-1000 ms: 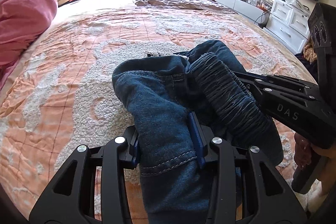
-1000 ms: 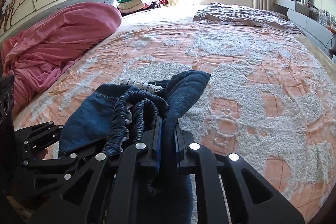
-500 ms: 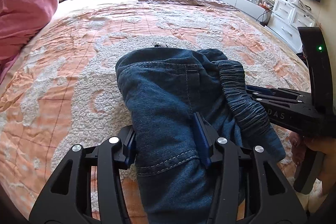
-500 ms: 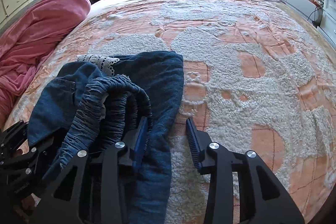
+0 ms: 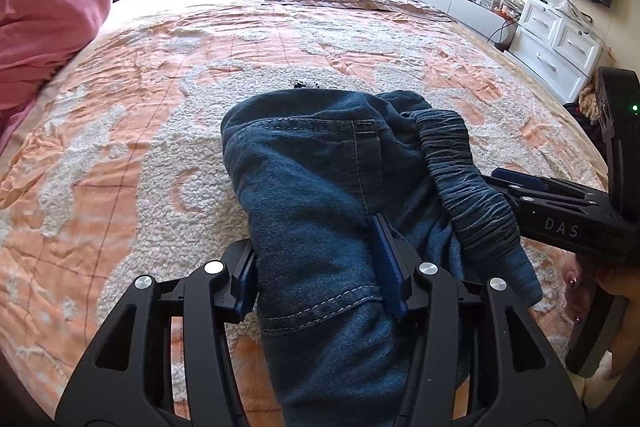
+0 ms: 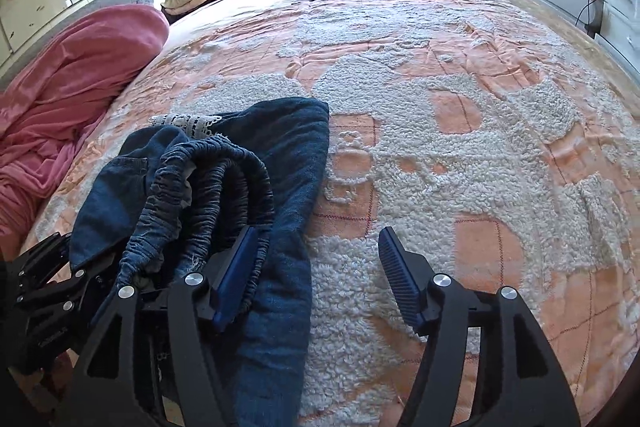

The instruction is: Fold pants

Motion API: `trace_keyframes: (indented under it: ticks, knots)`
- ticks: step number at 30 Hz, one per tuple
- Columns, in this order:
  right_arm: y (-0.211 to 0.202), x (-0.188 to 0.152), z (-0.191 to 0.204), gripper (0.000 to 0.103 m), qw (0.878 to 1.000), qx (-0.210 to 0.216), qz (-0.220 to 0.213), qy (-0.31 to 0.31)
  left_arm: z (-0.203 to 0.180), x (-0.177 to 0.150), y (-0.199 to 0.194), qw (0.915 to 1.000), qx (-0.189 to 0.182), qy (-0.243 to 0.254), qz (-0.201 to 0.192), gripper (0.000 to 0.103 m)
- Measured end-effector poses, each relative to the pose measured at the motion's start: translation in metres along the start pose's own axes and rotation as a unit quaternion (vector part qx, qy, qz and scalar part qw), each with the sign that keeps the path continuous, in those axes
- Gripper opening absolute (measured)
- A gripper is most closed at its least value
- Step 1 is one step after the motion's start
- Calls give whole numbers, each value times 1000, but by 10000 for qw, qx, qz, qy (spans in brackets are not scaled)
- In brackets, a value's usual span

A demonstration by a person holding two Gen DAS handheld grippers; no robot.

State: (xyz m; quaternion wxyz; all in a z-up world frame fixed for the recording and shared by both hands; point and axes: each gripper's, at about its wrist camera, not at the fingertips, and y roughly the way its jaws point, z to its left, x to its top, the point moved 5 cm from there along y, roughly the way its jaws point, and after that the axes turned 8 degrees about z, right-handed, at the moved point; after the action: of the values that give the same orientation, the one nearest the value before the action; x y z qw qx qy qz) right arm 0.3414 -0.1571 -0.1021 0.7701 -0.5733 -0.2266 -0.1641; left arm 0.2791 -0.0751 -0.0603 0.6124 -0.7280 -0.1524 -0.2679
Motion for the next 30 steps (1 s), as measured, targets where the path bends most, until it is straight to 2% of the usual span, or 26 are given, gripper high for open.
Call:
trace_keyframes:
  ticks: [15, 30]
  knots:
    - [-40, -11, 8, 83, 9991, 46, -409, -90, -3, -9, -18, 10000, -30, 50, -26, 57]
    - [-80, -36, 10, 95, 9972, 17, -735, -149, -2, -15, -62, 9992, 12, -50, -400, 84]
